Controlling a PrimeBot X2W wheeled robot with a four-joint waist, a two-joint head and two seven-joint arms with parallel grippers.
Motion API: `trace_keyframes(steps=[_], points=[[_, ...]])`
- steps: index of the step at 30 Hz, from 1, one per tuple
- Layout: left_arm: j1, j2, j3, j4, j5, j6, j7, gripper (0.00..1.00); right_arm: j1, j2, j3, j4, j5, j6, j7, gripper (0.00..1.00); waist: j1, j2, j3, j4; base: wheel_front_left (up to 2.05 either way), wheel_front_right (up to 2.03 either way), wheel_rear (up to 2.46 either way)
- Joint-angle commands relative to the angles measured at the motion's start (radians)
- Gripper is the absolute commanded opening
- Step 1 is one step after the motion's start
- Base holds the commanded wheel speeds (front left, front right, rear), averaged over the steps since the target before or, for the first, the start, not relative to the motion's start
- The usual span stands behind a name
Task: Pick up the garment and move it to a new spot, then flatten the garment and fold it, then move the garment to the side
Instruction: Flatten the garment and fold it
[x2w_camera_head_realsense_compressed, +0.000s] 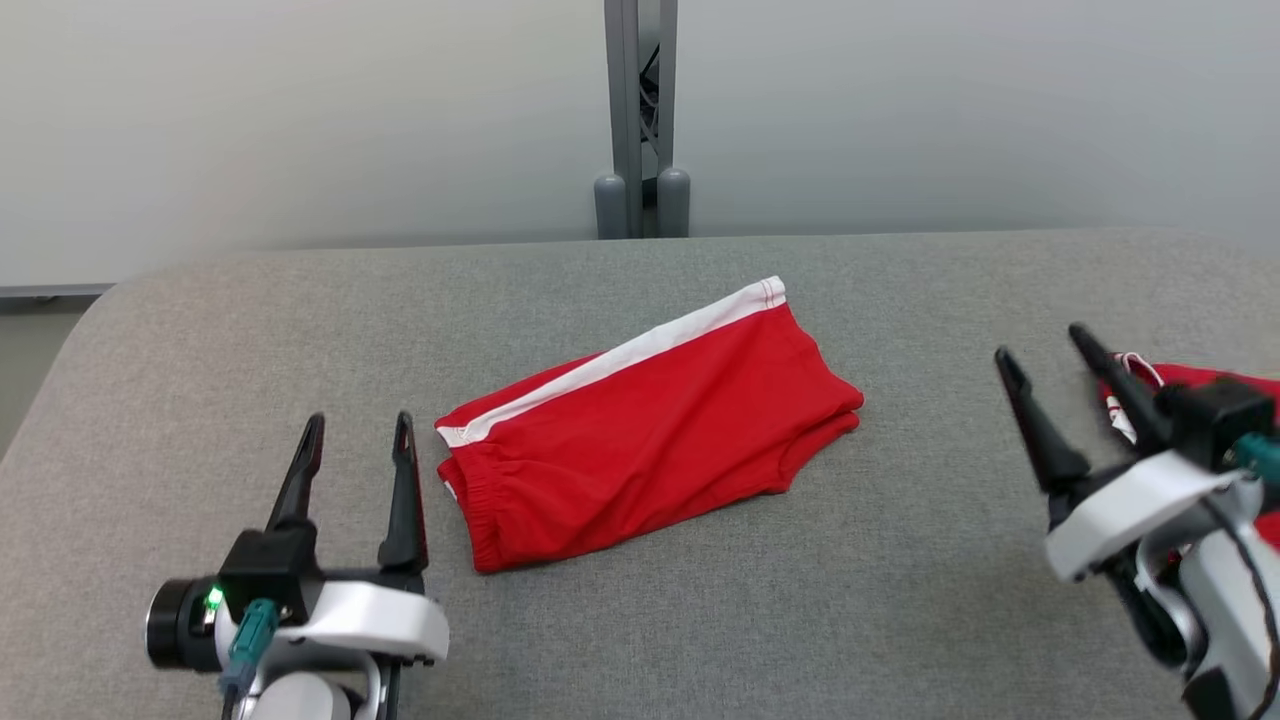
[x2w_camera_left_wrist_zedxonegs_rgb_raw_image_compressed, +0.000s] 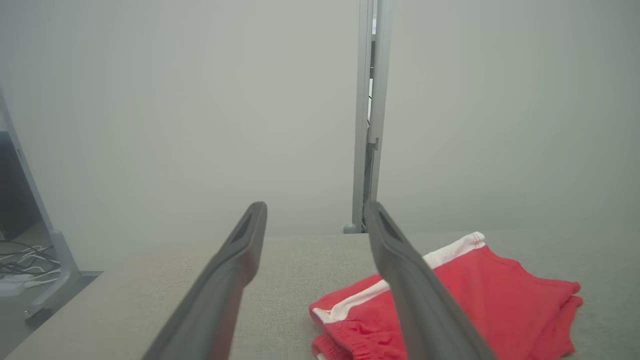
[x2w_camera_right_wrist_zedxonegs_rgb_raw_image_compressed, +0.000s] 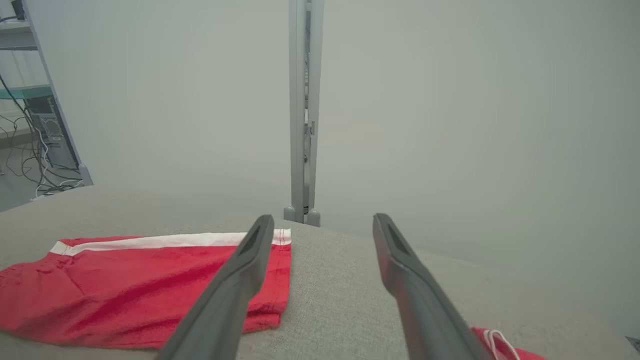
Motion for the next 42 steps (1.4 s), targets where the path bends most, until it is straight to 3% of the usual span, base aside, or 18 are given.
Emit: trace_keyframes(steps=[1,11,26,31,37,42], points=[[0.023,0.007,0.01,-0.006,0.006,0.008,-0.002,1.0,0.03,0.013,-0.007,-0.006,-0.001,0.0,0.0,1.0,0.0,-0.0001,-0.007,-0.006,0.0,0.0,0.0],[0.138,0.005,-0.023,-0.037,-0.038,0.041,-0.002,1.0,0.206,0.095,-0.113,-0.043,-0.032,0.0,0.0,1.0,0.0,-0.0001,-0.043,0.001,0.0,0.0,0.0],[0.135,0.004,-0.044,-0.011,-0.034,0.018,-0.002,1.0,0.243,0.135,-0.139,-0.036,-0.079,0.0,-0.001,1.0,0.0,-0.0001,-0.039,0.009,0.0,0.0,0.0],[0.133,0.004,-0.06,-0.003,-0.04,0.01,-0.002,1.0,0.212,0.172,-0.116,0.043,0.076,0.0,0.026,1.0,0.0,-0.0001,-0.026,0.03,0.0,0.0,0.0],[0.125,0.004,-0.09,0.009,-0.044,0.004,-0.002,1.0,0.132,0.188,-0.074,0.12,0.272,0.0,0.148,1.0,0.0,-0.0001,0.001,0.068,0.0,0.0,0.0],[0.105,0.004,-0.108,0.015,-0.051,0.002,-0.002,1.0,0.058,0.189,-0.072,0.189,0.352,0.0,0.22,1.0,0.0,-0.0001,0.036,0.101,0.0,0.0,0.0]])
